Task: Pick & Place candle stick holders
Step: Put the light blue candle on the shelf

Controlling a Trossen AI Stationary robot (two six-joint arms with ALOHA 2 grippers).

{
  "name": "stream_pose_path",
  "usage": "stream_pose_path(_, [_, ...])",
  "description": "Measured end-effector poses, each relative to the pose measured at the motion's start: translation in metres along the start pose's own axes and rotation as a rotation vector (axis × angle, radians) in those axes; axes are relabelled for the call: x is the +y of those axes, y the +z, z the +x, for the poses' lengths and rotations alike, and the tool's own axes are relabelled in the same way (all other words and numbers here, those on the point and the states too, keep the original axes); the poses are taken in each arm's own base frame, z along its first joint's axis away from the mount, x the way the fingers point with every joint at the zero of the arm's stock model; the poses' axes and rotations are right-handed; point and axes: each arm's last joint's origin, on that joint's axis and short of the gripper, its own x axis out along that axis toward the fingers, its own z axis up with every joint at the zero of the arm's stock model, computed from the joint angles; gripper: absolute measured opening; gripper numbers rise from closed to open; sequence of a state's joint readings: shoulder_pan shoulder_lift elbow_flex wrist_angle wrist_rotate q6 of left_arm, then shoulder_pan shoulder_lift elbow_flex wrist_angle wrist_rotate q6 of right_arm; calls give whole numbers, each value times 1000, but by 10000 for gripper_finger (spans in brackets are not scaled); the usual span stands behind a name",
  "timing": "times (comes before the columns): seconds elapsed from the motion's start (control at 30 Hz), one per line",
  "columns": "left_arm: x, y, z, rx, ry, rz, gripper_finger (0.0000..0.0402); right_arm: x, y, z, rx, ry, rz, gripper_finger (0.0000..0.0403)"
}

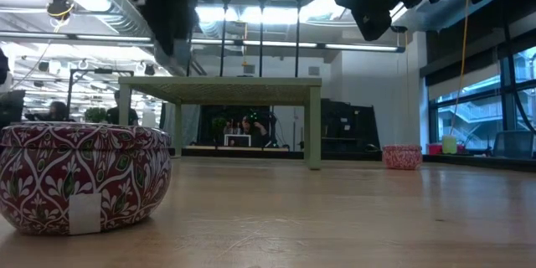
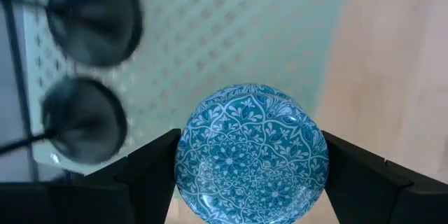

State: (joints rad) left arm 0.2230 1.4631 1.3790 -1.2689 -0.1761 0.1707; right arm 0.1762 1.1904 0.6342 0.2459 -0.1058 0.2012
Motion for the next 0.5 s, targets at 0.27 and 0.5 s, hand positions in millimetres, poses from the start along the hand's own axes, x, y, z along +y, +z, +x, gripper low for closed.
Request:
stream_pose_path(0.27, [21, -9, 13, 22, 0, -138, 295, 0, 0, 0, 3, 0, -3, 175])
stream_pose_path(0.5, [23, -10, 14, 24, 1, -245, 295, 0, 0, 0, 3, 0, -3, 175])
